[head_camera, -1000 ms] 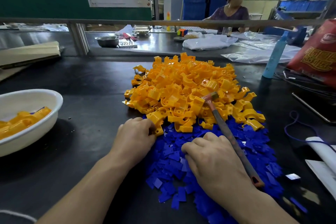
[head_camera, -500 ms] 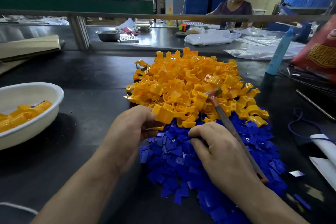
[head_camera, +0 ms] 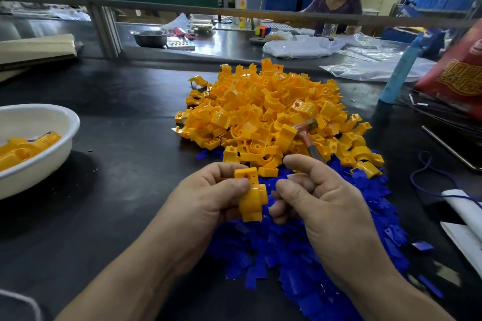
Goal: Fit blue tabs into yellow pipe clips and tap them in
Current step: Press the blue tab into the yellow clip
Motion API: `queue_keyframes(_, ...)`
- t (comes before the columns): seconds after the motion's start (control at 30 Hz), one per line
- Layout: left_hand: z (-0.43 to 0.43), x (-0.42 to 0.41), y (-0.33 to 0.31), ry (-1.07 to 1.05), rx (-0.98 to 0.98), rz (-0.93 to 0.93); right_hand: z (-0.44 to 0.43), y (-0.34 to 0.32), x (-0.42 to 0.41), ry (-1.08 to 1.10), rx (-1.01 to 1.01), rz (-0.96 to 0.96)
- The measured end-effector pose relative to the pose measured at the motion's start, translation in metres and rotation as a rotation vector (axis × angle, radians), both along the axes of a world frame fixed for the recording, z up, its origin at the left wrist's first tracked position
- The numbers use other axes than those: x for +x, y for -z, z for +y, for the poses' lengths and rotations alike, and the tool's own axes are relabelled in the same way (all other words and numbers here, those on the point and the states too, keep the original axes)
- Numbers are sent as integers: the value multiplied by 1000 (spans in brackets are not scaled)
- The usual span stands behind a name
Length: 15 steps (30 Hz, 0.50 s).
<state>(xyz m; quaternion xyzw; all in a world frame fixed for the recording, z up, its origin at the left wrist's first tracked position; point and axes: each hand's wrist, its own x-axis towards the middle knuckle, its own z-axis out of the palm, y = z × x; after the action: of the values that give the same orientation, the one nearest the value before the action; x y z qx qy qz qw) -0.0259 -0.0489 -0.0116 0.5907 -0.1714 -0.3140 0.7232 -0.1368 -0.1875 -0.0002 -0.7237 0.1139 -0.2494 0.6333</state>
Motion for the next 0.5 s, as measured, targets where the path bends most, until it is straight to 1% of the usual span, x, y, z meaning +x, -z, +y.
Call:
queue_keyframes(0.1,0,-3,0,25,-47,-34,0,-1,0,-2,12,-15)
queue_keyframes(0.23,1,-3,-2,19,-27,-95,2,-3,-2,22,-96,2)
queue_keyframes(0.37,1,-5,-4,26,-14,-90,4,-8,-5,17,-115,9)
queue_keyframes(0.5,1,-7,-5,76,-4,-93,3,-9,-7,-1,-228,27)
